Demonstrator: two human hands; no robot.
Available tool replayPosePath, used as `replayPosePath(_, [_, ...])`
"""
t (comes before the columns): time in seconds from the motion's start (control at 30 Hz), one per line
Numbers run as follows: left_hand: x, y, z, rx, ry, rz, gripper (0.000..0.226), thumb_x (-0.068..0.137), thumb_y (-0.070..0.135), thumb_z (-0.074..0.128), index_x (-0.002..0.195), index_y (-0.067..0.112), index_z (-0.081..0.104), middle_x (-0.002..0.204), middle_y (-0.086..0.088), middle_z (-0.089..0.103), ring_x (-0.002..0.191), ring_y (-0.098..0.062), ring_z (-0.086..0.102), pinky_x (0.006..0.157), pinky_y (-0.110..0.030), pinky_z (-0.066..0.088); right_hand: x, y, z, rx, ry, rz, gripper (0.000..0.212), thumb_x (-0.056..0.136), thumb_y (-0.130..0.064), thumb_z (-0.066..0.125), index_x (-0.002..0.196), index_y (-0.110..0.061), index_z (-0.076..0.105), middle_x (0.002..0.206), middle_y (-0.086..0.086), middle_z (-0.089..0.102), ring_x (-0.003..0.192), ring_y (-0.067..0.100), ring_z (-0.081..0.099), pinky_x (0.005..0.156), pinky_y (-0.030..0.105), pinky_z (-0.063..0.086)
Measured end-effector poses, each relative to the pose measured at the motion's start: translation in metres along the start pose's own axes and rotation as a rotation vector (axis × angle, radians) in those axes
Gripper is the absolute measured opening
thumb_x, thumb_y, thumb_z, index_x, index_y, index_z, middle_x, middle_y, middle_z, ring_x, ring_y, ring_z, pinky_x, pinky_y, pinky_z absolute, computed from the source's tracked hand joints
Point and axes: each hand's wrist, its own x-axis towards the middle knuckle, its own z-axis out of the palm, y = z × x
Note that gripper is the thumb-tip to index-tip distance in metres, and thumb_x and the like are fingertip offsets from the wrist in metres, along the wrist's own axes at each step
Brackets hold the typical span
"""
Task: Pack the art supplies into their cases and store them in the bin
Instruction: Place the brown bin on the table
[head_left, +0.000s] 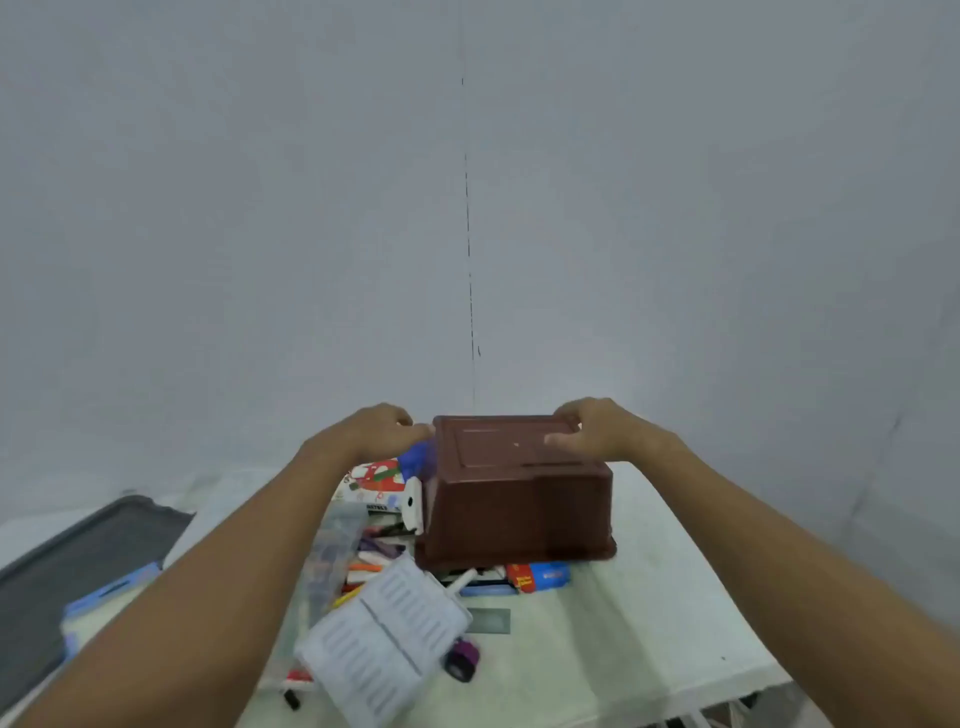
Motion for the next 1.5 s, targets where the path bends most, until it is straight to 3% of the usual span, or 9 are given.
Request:
replayPosePath(0.13, [0.004, 0.009, 0.038, -0.158, -0.053, -0.162, 0.056, 0.092, 0.057, 0.047, 0.126, 0.012, 0.053, 0.123, -0.007, 0.054, 0.099, -0.024, 0.055, 0.078, -0.035, 0.05, 0.006, 0.045, 0.012, 0.071, -0.028, 0.027, 0.071, 0.084, -0.049, 0.066, 0.142, -0.015, 0.042, 0.144, 0.004, 0.046, 0.13, 0.022, 0.045, 0.101, 0.029, 0.036])
replayPosePath(0.3, [0.018, 0.026, 0.071, -0.404, 0.059, -0.3, 0.065, 0.079, 0.071, 0.054, 0.111, 0.014, 0.06, 0.109, -0.007, 0.062, 0.094, -0.024, 0.061, 0.083, -0.038, 0.053, 0.037, 0.087, 0.02, 0.208, -0.104, 0.043, 0.097, 0.078, -0.06, 0.067, 0.149, -0.011, 0.024, 0.153, 0.007, 0.034, 0.137, 0.024, 0.037, 0.105, 0.032, 0.034])
replayPosePath(0.47, [0.027, 0.036, 0.094, -0.505, 0.097, -0.444, 0.088, 0.055, 0.083, 0.059, 0.117, 0.02, 0.06, 0.112, -0.005, 0.065, 0.097, -0.023, 0.063, 0.089, -0.042, 0.052, 0.065, 0.113, 0.03, 0.356, -0.226, 0.08, 0.107, 0.069, -0.062, 0.073, 0.148, -0.009, 0.024, 0.146, 0.01, 0.039, 0.117, 0.023, 0.049, 0.087, 0.036, 0.053])
replayPosePath(0.8, [0.031, 0.04, 0.105, -0.747, 0.089, -0.544, 0.109, 0.041, 0.073, 0.079, 0.134, 0.025, 0.05, 0.117, -0.003, 0.065, 0.097, -0.023, 0.067, 0.088, -0.042, 0.055, 0.09, 0.144, 0.054, 0.758, -0.457, 0.078, 0.111, 0.049, -0.061, 0.086, 0.143, -0.035, 0.033, 0.127, -0.001, 0.058, 0.11, 0.02, 0.06, 0.087, 0.046, 0.055])
replayPosePath(1.0, [0.028, 0.061, 0.094, -0.8, 0.152, -0.336, 0.088, 0.054, 0.051, 0.088, 0.131, 0.03, 0.051, 0.113, 0.0, 0.066, 0.093, -0.019, 0.07, 0.084, -0.04, 0.057, 0.078, 0.155, 0.034, 0.962, -0.288, -0.093, 0.088, 0.056, -0.037, 0.091, 0.131, -0.039, 0.045, 0.126, -0.008, 0.056, 0.106, 0.013, 0.062, 0.074, 0.033, 0.057])
replayPosePath(1.13, [0.026, 0.091, 0.071, -0.979, 0.228, -0.067, 0.074, 0.068, 0.028, 0.086, 0.131, 0.028, 0.047, 0.121, -0.003, 0.06, 0.103, -0.02, 0.066, 0.08, -0.036, 0.058, 0.075, 0.173, -0.011, 1.193, -0.126, -0.186, 0.081, 0.059, -0.037, 0.087, 0.129, -0.037, 0.045, 0.131, -0.009, 0.052, 0.111, 0.013, 0.062, 0.085, 0.04, 0.056])
replayPosePath(1.23, [0.029, 0.105, 0.059, -1.206, 0.231, 0.038, 0.078, 0.061, 0.048, 0.085, 0.128, 0.024, 0.052, 0.124, 0.003, 0.061, 0.107, -0.018, 0.063, 0.08, -0.037, 0.053, 0.071, 0.186, -0.043, 1.32, -0.083, -0.195, 0.098, 0.054, -0.059, 0.085, 0.136, -0.027, 0.044, 0.132, -0.002, 0.055, 0.115, 0.02, 0.06, 0.085, 0.042, 0.055])
replayPosePath(1.33, [0.032, 0.12, 0.058, -1.359, 0.147, 0.091, 0.073, 0.053, 0.065, 0.081, 0.115, 0.03, 0.066, 0.106, 0.008, 0.065, 0.093, -0.012, 0.059, 0.074, -0.038, 0.051, 0.062, 0.192, -0.06, 1.308, -0.114, -0.237, 0.07, 0.059, -0.071, 0.072, 0.117, -0.032, 0.063, 0.107, -0.014, 0.064, 0.094, 0.007, 0.063, 0.08, 0.031, 0.052])
replayPosePath(1.5, [0.045, 0.133, 0.08, -1.287, 0.201, 0.036, 0.111, 0.039, 0.054, 0.092, 0.131, 0.012, 0.047, 0.12, 0.001, 0.061, 0.104, -0.014, 0.062, 0.075, -0.04, 0.056, 0.058, 0.21, -0.048, 1.336, 0.023, -0.111, 0.101, 0.05, -0.049, 0.091, 0.13, -0.01, 0.042, 0.128, 0.008, 0.054, 0.105, 0.015, 0.064, 0.085, 0.032, 0.05])
